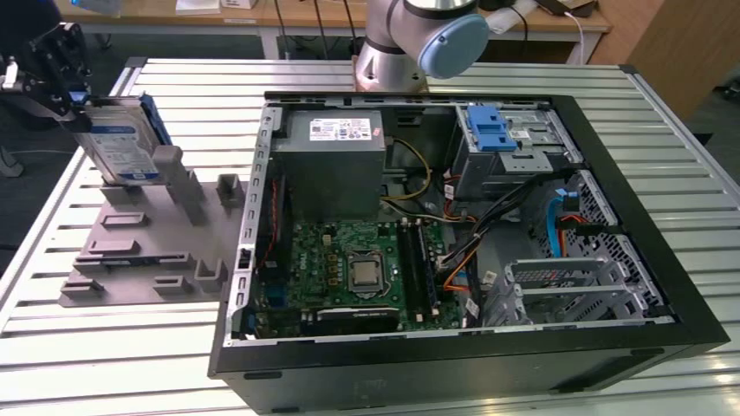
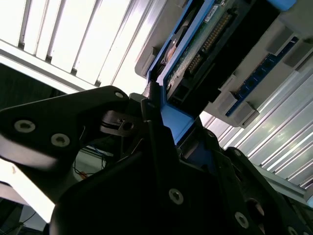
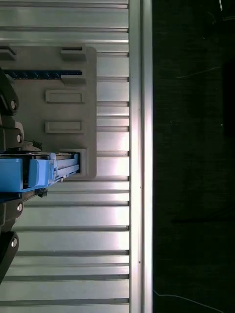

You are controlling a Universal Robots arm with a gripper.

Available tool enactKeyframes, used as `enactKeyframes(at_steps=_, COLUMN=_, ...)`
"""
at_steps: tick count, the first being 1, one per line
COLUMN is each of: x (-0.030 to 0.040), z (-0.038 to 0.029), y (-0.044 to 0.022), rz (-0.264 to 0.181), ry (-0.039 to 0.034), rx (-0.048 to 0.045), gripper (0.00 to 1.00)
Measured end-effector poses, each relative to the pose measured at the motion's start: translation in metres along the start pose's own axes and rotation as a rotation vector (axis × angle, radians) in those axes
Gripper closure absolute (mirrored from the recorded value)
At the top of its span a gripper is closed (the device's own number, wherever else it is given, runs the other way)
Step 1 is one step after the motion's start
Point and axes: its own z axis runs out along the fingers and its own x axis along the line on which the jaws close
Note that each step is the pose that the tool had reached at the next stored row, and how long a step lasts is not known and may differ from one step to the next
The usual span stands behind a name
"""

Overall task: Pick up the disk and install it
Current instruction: 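Pick up the disk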

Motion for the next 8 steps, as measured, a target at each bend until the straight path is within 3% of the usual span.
enactKeyframes(at_steps=8, x=-0.0001, z=-0.007, y=0.0001, rz=0.0, ry=0.0, rx=0.0, gripper=0.63)
